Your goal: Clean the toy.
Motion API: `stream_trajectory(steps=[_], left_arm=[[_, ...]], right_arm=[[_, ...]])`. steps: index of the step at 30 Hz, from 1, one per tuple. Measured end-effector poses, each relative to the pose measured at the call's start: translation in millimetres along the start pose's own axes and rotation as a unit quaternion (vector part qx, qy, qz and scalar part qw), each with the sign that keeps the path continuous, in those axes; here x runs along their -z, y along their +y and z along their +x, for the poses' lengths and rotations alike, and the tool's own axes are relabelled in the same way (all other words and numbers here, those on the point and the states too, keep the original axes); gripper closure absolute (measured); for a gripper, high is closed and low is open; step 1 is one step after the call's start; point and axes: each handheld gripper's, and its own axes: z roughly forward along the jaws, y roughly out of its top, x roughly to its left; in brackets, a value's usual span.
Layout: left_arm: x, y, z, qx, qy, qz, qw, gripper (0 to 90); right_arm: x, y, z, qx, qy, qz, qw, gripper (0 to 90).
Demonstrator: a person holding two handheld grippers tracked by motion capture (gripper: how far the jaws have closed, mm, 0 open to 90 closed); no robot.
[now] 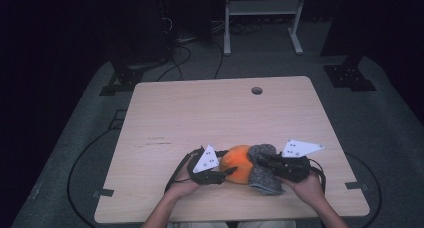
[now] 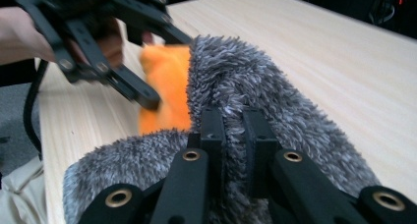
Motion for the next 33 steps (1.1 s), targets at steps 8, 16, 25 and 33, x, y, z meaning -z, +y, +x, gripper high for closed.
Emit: stream_trajectory(steps=[8, 16, 25, 33], left_arm=[[-3.2, 3.6, -2.4, -0.003, -0.002, -0.007, 1.0, 42.7], [-3.9, 2.9, -1.8, 0.013, -0.011, -0.014, 0.9998, 34.3], [-7.1, 2.3, -0.7, 0.032, -0.002, -0.018, 0.9993, 41.0], [-8.1, 10.7, -20.2, -0.054, 0.005, -0.012, 0.9985, 42.9]], right_arm=[[19.4, -4.3, -2.2, -0.002, -0.021, 0.004, 0.9998, 80.9], [0.5, 16.1, 13.2, 0.041, 0.001, 0.006, 0.9992, 80.8], [19.8, 4.3, 2.6, 0.026, -0.015, 0.022, 0.9993, 80.9], [-1.2, 50.2, 35.1, 0.097, 0.026, 0.039, 0.9942, 80.8]])
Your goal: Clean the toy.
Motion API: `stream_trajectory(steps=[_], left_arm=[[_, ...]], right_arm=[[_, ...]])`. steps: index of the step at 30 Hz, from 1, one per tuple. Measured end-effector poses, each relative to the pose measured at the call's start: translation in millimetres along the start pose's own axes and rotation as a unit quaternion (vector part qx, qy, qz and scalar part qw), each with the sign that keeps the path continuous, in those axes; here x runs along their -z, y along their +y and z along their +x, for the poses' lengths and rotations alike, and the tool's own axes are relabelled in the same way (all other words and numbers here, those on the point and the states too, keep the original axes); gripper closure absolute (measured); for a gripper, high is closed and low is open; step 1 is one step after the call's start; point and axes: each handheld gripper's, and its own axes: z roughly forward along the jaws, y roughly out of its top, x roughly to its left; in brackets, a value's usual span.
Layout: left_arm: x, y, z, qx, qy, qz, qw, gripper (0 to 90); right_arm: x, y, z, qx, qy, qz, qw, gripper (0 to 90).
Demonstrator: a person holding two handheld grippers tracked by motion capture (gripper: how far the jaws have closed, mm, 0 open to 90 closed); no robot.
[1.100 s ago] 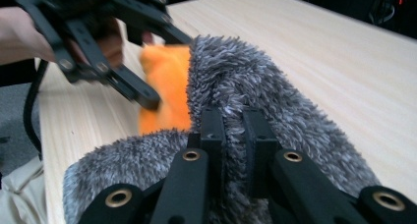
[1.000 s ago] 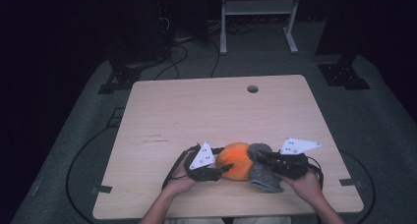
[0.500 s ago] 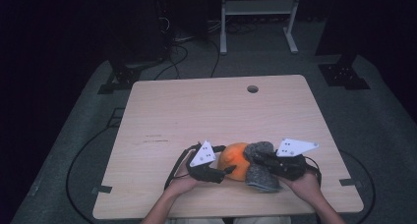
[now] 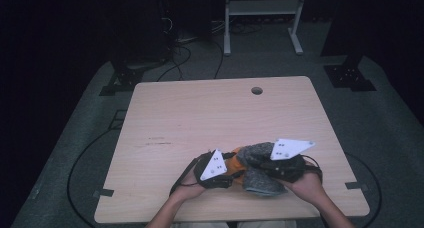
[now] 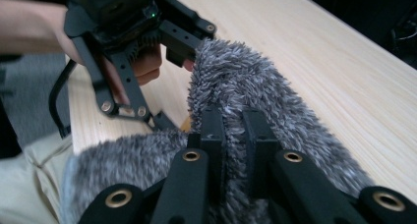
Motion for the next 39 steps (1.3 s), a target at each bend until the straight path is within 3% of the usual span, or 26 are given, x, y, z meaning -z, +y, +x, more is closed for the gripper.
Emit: stream_trajectory(steps=[1, 4, 6, 8, 9, 11, 12, 13, 14, 16, 17, 20, 22, 23, 24, 25, 26, 27, 28, 34, 35, 37, 39], left_arm=[[1.2, -3.2, 0.7, -0.002, 0.006, 0.006, 1.0, 43.9], [3.5, -7.6, 3.6, 0.01, 0.003, 0.003, 0.9999, 44.9], [5.0, -12.2, 7.4, 0.021, 0.002, 0.004, 0.9998, 44.9], [5.9, -15.5, 10.3, 0.03, 0.002, 0.005, 0.9996, 44.9], [7.6, -18.3, 13.3, 0.037, 0.0, 0.008, 0.9993, 44.8], [8.1, -19.1, 14.4, 0.042, -0.003, 0.009, 0.9991, 44.5], [7.9, -19.1, 14.9, 0.048, -0.006, 0.007, 0.9988, 43.3], [8.0, -18.4, 15.8, 0.053, -0.01, 0.009, 0.9985, 35.0], [8.3, -17.1, 17.6, 0.064, -0.016, 0.01, 0.9978, 35.0], [9.3, -12.8, 22.0, 0.095, -0.026, 0.008, 0.9951, 21.9], [9.5, -10.0, 23.8, 0.112, -0.027, 0.001, 0.9934, 19.8], [5.2, -4.5, 24.2, 0.134, -0.032, 0.003, 0.9905, 15.5], [2.1, -5.7, 22.7, 0.133, -0.038, 0.018, 0.9902, 20.0], [3.1, -8.4, 19.6, 0.115, -0.019, 0.016, 0.9931, 32.9], [3.1, -8.4, 19.6, 0.115, -0.019, 0.016, 0.9931, 36.2], [3.8, -8.6, 19.7, 0.111, -0.014, 0.023, 0.9935, 39.8], [4.5, -8.7, 20.2, 0.108, -0.011, 0.028, 0.9936, 39.8], [7.0, -10.5, 23.8, 0.123, -0.015, 0.034, 0.9917, 40.8], [7.0, -10.5, 23.8, 0.123, -0.015, 0.034, 0.9917, 41.0], [12.7, -19.2, 30.6, 0.143, -0.028, 0.03, 0.9888, 41.0], [13.2, -19.7, 31.6, 0.147, -0.039, 0.028, 0.9879, 40.5], [14.1, -17.0, 33.4, 0.159, -0.058, 0.024, 0.9853, 31.8], [13.3, -13.5, 34.3, 0.173, -0.059, 0.028, 0.9827, 18.5]], right_arm=[[-7.3, 2.0, 0.3, 0.013, -0.004, 0.016, 0.9998, 80.9], [-7.3, -1.8, -5.2, -0.003, -0.007, 0.011, 0.9999, 80.9], [-0.7, -17.4, -17.9, -0.034, -0.02, 0.006, 0.9992, 80.9], [0.8, -21.7, -21.1, -0.042, -0.023, 0.007, 0.9988, 80.9], [3.8, -33.9, -29.5, -0.066, -0.027, 0.009, 0.9974, 80.8], [4.1, -37.5, -31.3, -0.071, -0.028, 0.008, 0.997, 80.9], [3.9, -41.3, -32.4, -0.081, -0.024, 0.005, 0.9964, 80.9], [1.9, -45.3, -30.8, -0.087, -0.019, 0.0, 0.996, 80.9], [1.9, -45.3, -30.8, -0.087, -0.019, 0.0, 0.996, 80.9], [-0.6, -47.4, -27.2, -0.085, -0.018, -0.007, 0.9962, 80.9], [-1.2, -48.0, -26.2, -0.087, -0.016, -0.011, 0.996, 80.9], [-4.6, -46.1, -19.7, -0.08, -0.002, -0.019, 0.9966, 80.9], [-5.9, -42.7, -14.6, -0.071, 0.008, -0.021, 0.9972, 80.9], [-4.8, -41.9, -14.6, -0.062, -0.005, -0.019, 0.9979, 80.8], [-4.8, -41.9, -14.6, -0.062, -0.005, -0.019, 0.9979, 80.8], [-1.5, -43.3, -21.1, -0.083, -0.014, -0.028, 0.996, 80.9], [-1.5, -43.3, -21.1, -0.083, -0.014, -0.028, 0.996, 80.9], [-2.5, -46.9, -24.2, -0.09, -0.017, -0.022, 0.9955, 80.9], [-2.5, -46.9, -24.2, -0.09, -0.017, -0.022, 0.9955, 80.9], [-3.2, -61.0, -32.1, -0.116, -0.025, -0.015, 0.9928, 80.8], [-3.2, -63.0, -32.8, -0.124, -0.023, -0.016, 0.9918, 80.8], [-5.2, -64.0, -29.6, -0.121, -0.018, -0.013, 0.9924, 80.8], [-7.4, -62.6, -23.5, -0.101, -0.02, -0.008, 0.9947, 80.9]])
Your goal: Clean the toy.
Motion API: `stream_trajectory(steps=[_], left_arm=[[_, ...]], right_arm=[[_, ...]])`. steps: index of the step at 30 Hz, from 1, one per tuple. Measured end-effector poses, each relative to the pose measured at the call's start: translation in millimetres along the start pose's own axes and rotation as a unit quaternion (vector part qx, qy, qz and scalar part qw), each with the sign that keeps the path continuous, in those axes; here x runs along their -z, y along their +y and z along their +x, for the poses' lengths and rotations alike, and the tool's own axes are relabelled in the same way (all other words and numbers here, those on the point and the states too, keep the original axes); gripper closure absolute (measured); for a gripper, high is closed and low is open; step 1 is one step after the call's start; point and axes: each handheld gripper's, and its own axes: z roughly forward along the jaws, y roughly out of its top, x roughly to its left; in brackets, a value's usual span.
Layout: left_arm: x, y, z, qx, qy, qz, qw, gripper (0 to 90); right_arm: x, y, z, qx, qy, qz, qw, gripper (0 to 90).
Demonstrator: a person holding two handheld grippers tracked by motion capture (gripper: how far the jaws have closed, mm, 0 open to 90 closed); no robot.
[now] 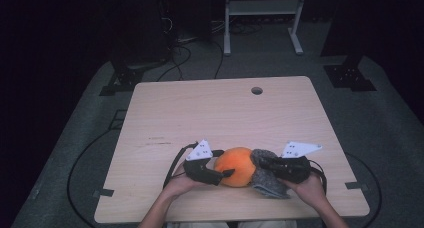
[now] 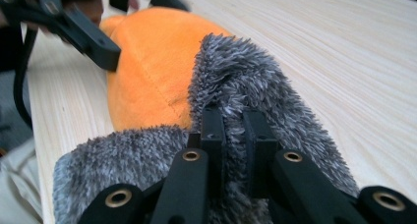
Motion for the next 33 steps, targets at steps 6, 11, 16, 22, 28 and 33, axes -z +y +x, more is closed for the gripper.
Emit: stream_trajectory(steps=[6, 11, 16, 22, 28, 33], left_arm=[[-8.0, 5.2, -5.0, -0.014, 0.043, -0.004, 0.999, 33.5], [-10.7, 8.5, -16.0, -0.085, 0.097, -0.039, 0.9909, 40.6], [-2.7, 7.7, -2.5, -0.009, 0.051, -0.048, 0.9975, 22.5], [1.3, 0.5, 10.4, 0.056, 0.052, -0.03, 0.9966, 25.3], [5.4, -5.3, 10.6, 0.052, 0.051, -0.021, 0.9971, 29.5], [4.9, -3.7, 5.8, 0.033, 0.031, -0.013, 0.9989, 30.1]], right_arm=[[-0.2, 0.5, 2.1, 0.008, -0.008, 0.003, 0.9999, 80.8], [2.3, 1.1, -4.0, -0.009, -0.017, -0.012, 0.9997, 80.9], [-8.8, 6.3, -1.2, -0.009, -0.004, -0.02, 0.9998, 80.9], [-14.7, 6.4, 7.8, 0.006, 0.009, -0.017, 0.9998, 80.8], [-15.8, -8.3, -6.7, -0.033, -0.02, 0.023, 0.999, 80.9], [-8.0, 6.5, -0.1, -0.035, 0.014, -0.041, 0.9984, 80.8]])
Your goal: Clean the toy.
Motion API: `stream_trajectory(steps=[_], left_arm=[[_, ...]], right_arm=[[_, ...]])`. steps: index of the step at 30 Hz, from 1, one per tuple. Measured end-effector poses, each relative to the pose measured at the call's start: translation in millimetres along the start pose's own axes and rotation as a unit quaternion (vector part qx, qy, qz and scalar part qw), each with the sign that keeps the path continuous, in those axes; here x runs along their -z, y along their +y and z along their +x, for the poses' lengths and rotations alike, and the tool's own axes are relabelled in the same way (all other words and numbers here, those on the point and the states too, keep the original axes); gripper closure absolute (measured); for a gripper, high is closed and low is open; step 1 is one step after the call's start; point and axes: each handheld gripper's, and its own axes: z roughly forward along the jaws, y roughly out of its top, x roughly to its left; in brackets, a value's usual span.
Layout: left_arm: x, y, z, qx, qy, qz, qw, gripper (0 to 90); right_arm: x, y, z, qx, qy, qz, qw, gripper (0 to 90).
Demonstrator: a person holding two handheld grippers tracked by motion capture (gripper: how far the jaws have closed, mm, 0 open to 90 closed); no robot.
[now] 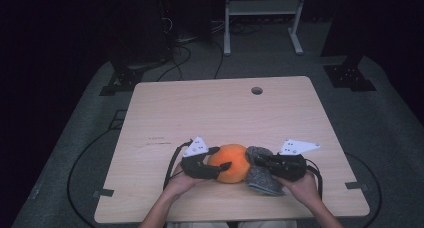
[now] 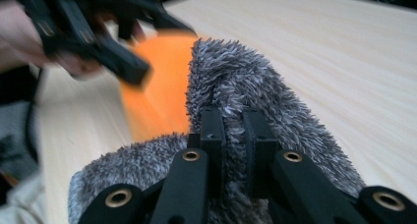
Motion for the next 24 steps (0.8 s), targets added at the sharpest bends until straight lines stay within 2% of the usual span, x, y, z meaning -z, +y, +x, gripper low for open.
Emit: stream_trajectory(steps=[1, 3, 4, 6, 8, 9, 12, 13, 14, 15, 16, 17, 18, 20, 21, 22, 23, 24], left_arm=[[1.4, 2.4, 0.0, 0.0, -0.014, 0.004, 0.9999, 27.8], [4.5, 6.8, 1.5, 0.002, -0.026, 0.003, 0.9997, 19.6], [5.0, 8.7, 2.7, 0.009, -0.023, 0.001, 0.9997, 17.2], [1.7, 10.8, 5.7, 0.023, -0.012, 0.022, 0.9994, 9.4], [-5.8, 6.9, 6.6, 0.03, -0.025, 0.051, 0.9979, 8.9], [-7.9, 4.0, 5.2, 0.03, -0.029, 0.05, 0.9979, 12.2], [-4.1, 3.9, -0.7, -0.008, -0.005, 0.029, 0.9995, 32.3], [-3.2, 4.9, -3.0, -0.019, 0.004, 0.014, 0.9997, 37.3], [-3.2, 4.9, -3.0, -0.019, 0.004, 0.014, 0.9997, 39.9], [-4.2, 6.8, -7.8, -0.054, 0.028, -0.017, 0.998, 41.1], [-4.2, 6.8, -7.8, -0.054, 0.028, -0.017, 0.998, 41.3], [-6.6, 7.5, -11.0, -0.073, 0.043, -0.028, 0.996, 41.3], [-13.6, 7.3, -13.5, -0.089, 0.044, -0.04, 0.9943, 39.7], [-16.2, 7.1, -13.4, -0.088, 0.039, -0.037, 0.9946, 38.6], [-16.6, 5.7, -11.2, -0.082, 0.046, -0.028, 0.9952, 36.4], [-16.6, 5.7, -11.2, -0.082, 0.046, -0.028, 0.9952, 35.1], [-13.1, 1.3, -5.6, -0.067, 0.045, -0.02, 0.9965, 33.8], [-10.2, -1.4, -2.3, -0.062, 0.044, -0.016, 0.997, 32.8]], right_arm=[[-2.6, 1.9, 2.1, 0.007, 0.006, 0.004, 0.9999, 80.8], [-9.8, -0.8, 7.4, 0.031, 0.011, 0.03, 0.999, 80.8], [-10.8, -2.8, 8.8, 0.035, 0.016, 0.036, 0.9986, 80.8], [-9.0, -4.3, 9.4, 0.035, 0.028, 0.04, 0.9982, 80.8], [-7.3, -6.0, 9.6, 0.036, 0.027, 0.041, 0.9981, 80.8], [-7.0, -6.6, 9.4, 0.033, 0.028, 0.044, 0.9981, 80.8], [-4.7, -6.2, 7.5, 0.03, 0.021, 0.043, 0.9984, 80.8], [-3.5, -5.2, 6.6, 0.03, 0.017, 0.038, 0.9987, 80.8], [-3.5, -5.2, 6.6, 0.03, 0.017, 0.038, 0.9987, 80.8], [0.7, -0.8, 7.3, 0.032, 0.002, 0.023, 0.9992, 80.9], [0.7, -0.8, 7.3, 0.032, 0.002, 0.023, 0.9992, 80.9], [2.6, 1.9, 8.1, 0.033, 0.001, 0.009, 0.9994, 80.9], [2.6, 7.1, 10.7, 0.033, -0.004, -0.011, 0.9994, 80.9], [-0.1, 8.3, 11.5, 0.037, -0.008, -0.012, 0.9992, 80.8], [-7.8, 6.4, 10.7, 0.04, -0.015, -0.001, 0.9991, 80.8], [-7.8, 6.4, 10.7, 0.04, -0.015, -0.001, 0.9991, 80.8], [-11.5, 2.5, 6.4, 0.033, -0.018, 0.006, 0.9993, 80.9], [-12.3, 0.1, 3.6, 0.033, -0.028, 0.015, 0.9989, 80.9]])
